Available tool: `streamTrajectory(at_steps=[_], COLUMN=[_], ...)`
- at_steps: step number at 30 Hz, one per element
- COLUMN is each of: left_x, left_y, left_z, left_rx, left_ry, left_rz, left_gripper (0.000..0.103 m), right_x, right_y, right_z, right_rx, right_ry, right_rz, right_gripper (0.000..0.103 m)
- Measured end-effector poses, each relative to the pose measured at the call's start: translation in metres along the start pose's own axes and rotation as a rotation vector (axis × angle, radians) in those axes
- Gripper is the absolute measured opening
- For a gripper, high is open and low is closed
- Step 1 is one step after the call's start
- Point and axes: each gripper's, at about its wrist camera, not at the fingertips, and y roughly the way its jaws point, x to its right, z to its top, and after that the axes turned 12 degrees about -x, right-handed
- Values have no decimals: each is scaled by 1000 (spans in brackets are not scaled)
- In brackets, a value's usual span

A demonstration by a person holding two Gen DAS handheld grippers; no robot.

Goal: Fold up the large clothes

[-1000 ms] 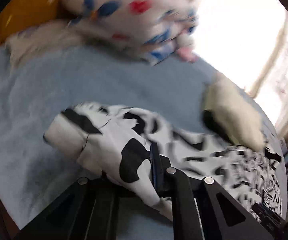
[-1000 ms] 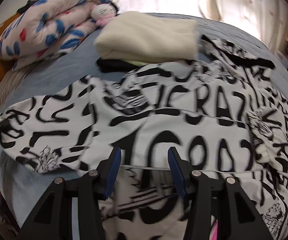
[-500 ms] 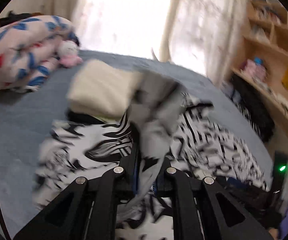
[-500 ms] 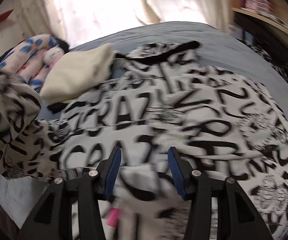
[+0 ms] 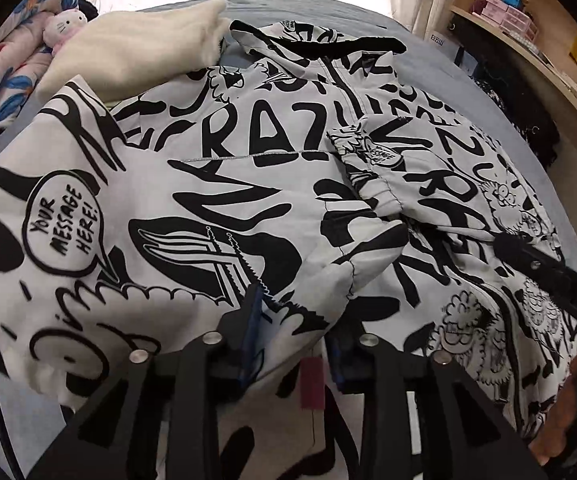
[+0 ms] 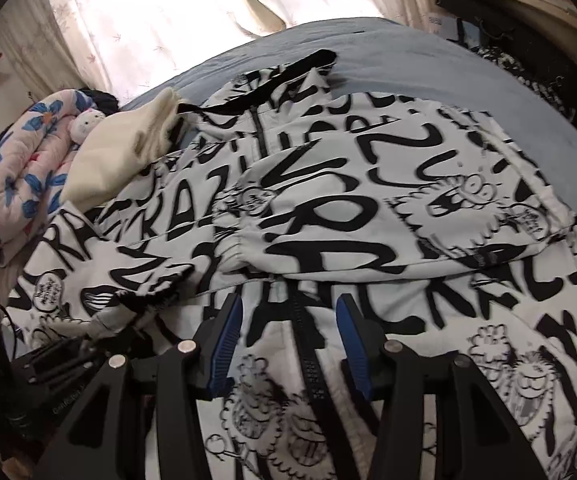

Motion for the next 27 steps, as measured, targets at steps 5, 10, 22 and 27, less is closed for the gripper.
streamTrajectory(at_steps=[5,10,22,27], left_x=[4,14,-32,-69], left_y=[-17,-22,-83,-80], left_z=[-12,-21,-54,-65], left_rx=[63,93,241,208], left_ry=[20,51,-49,-173], left_rz=[-56,-39,10,-8], left_gripper=[73,73,73,73], right_x=[-10,-16,-53,-86], right_y=[10,31,92,102], right_z=[-1,5,25,29], right_rx=[-65,-182,-365,-384], right_ry=[-5,45,60,-49], right_rz=[173,335,457,414], right_gripper=[59,61,60,16])
